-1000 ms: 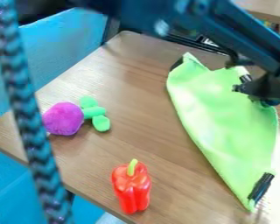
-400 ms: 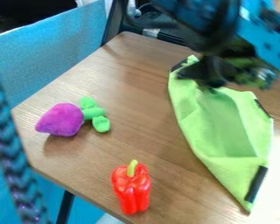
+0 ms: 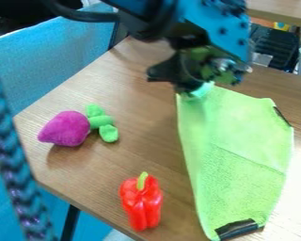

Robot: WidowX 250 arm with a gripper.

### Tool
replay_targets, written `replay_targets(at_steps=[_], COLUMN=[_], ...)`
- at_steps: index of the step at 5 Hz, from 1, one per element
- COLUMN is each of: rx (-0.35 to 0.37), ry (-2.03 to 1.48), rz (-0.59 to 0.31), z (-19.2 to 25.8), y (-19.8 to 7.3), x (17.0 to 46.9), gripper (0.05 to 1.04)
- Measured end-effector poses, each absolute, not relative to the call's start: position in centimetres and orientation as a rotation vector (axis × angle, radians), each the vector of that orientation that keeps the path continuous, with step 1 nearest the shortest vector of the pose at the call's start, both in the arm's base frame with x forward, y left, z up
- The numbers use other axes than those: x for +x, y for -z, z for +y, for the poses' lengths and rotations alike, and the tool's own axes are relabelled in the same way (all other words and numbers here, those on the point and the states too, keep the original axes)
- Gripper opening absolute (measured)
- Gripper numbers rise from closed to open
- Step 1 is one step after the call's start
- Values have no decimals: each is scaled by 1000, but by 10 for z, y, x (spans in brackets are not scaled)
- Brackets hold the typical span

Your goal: Unfold the cloth from top right to bottom left

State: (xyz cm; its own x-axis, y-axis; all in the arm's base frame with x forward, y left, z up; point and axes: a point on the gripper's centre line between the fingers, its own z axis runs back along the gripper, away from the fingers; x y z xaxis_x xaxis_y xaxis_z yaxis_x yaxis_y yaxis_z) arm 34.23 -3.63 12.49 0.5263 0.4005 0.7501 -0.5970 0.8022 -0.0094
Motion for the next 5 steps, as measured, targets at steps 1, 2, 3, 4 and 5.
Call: replay_targets(at_steps=[1, 2, 3, 4, 5], rx=[254, 255, 268, 290, 306], ry=[-617, -622, -640, -655, -668], rz=[-805, -786, -737, -699, -660], z=[-18, -4, 13, 29, 43], y=[-131, -130, -120, -115, -109], x=[333, 324, 317, 313, 307], gripper=[51, 51, 51, 51, 51])
